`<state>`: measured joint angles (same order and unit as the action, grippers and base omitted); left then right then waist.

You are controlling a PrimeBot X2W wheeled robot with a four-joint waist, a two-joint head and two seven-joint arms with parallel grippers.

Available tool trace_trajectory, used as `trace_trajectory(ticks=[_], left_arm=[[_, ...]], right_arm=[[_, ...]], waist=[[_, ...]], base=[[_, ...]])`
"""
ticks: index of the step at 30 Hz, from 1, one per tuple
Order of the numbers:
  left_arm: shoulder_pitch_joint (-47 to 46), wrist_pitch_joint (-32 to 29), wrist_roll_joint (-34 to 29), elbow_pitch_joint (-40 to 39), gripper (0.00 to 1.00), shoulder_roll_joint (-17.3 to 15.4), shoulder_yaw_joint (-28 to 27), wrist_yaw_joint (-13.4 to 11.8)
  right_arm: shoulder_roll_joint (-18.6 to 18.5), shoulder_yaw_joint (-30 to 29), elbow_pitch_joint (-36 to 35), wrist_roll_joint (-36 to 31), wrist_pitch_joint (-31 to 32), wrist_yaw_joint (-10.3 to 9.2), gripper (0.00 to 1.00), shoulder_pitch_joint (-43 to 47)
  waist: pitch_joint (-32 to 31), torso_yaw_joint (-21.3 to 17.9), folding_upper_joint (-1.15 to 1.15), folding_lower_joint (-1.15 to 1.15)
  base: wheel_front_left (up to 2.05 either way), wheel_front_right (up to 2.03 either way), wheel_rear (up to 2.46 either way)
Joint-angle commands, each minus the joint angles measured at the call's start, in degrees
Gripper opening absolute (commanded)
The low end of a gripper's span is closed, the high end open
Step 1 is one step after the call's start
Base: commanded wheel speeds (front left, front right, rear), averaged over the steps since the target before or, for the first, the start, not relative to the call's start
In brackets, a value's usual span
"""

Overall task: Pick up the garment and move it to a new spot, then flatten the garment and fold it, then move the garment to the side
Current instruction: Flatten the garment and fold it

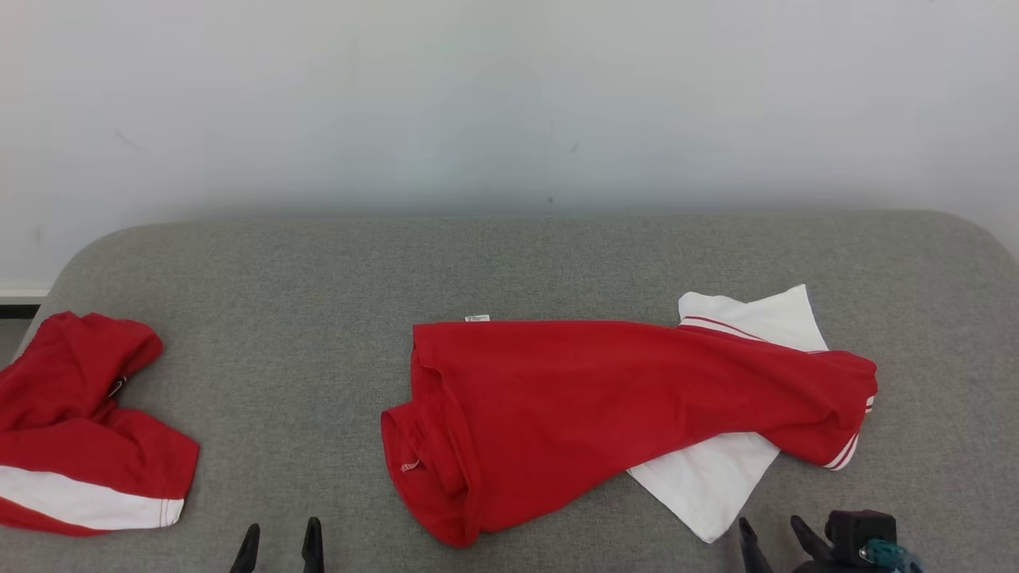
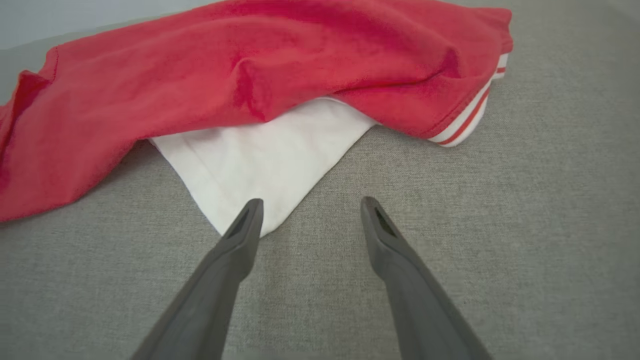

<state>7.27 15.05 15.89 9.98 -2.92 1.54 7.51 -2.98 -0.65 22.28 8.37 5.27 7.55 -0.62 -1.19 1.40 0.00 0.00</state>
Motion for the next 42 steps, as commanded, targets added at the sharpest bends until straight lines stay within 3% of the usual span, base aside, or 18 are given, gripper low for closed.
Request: trace_trajectory(ticks=[1,8,12,22,23,24,25,26,27,28,34,42], left_arm=[[0.74,0.2,0.08,0.04,1.0,0.05,0.03,-0.07],[0.33,0.2,-0.19,0.12,1.0,0.06,1.02,-0.07],[0.23,0.2,-0.21,0.4,1.0,0.06,1.31,-0.07],[-0.41,0.2,-0.07,0.35,1.0,0.05,1.31,-0.07],[-0.43,0.2,-0.05,0.35,1.0,0.06,1.31,-0.07],[-0.45,0.2,0.03,0.32,1.0,0.05,1.25,-0.07],[-0.55,0.2,0.09,0.29,1.0,0.06,1.2,-0.07],[-0.63,0.2,0.15,0.29,1.0,0.06,1.14,-0.07],[-0.77,0.2,0.21,0.27,1.0,0.05,1.1,-0.07],[-0.97,0.2,0.21,0.3,1.0,0.05,1.1,-0.07],[-1.1,0.2,0.58,0.19,1.0,0.06,0.81,-0.07],[-0.77,0.2,0.56,0.06,1.0,0.06,-0.46,-0.09]], right_arm=[[0.12,0.37,-0.55,0.74,1.94,-0.12,1.0,-0.94],[0.13,-0.92,2.48,0.36,10.23,-0.12,1.0,-5.17],[0.06,-2.61,6.42,-3.61,13.83,-0.12,1.0,-7.68],[0.22,-3.68,13.88,-4.14,13.5,-0.12,1.0,-12.8],[0.23,-3.37,14.55,-3.77,13.19,-0.12,0.91,-13.2],[0.26,-2.97,15.16,-3.29,12.86,-0.12,0.71,-13.78],[0.27,-2.72,15.74,-3.13,12.44,-0.05,0.4,-14.23],[0.27,-2.4,16.06,-3.09,11.93,-0.05,0.29,-14.65],[0.24,-2.31,16.39,-2.92,11.4,-0.05,0.07,-15.18],[0.21,-2.28,16.52,-3.23,10.92,-0.05,0.0,-15.45],[-0.03,-7.04,11.59,-6.13,8.92,-0.13,0.0,-12.64],[0.02,-16.82,-5.7,-6.99,13.93,-0.14,0.0,-2.3]], waist=[[0.04,0.02,0.0,0.0],[0.78,1.32,0.0,0.0],[1.2,2.47,0.0,0.0],[2.79,4.57,0.0,0.0],[2.94,4.6,0.0,0.0],[3.15,4.61,0.0,0.0],[3.31,4.62,0.0,0.0],[3.47,4.59,0.0,0.0],[3.67,4.56,0.0,0.0],[3.77,4.55,0.0,0.0],[3.69,4.03,0.0,0.0],[3.73,1.69,0.0,0.0]], base=[[0.0,0.0,0.0],[0.0,0.0,0.0],[0.0,0.0,0.0],[0.0,0.0,0.0],[0.0,0.0,0.0],[0.0,0.0,0.0],[0.0,0.0,0.0],[0.0,0.0,0.0],[0.0,0.0,0.0],[0.0,0.0,0.0],[0.0,0.0,0.0],[0.0,0.0,0.0]])
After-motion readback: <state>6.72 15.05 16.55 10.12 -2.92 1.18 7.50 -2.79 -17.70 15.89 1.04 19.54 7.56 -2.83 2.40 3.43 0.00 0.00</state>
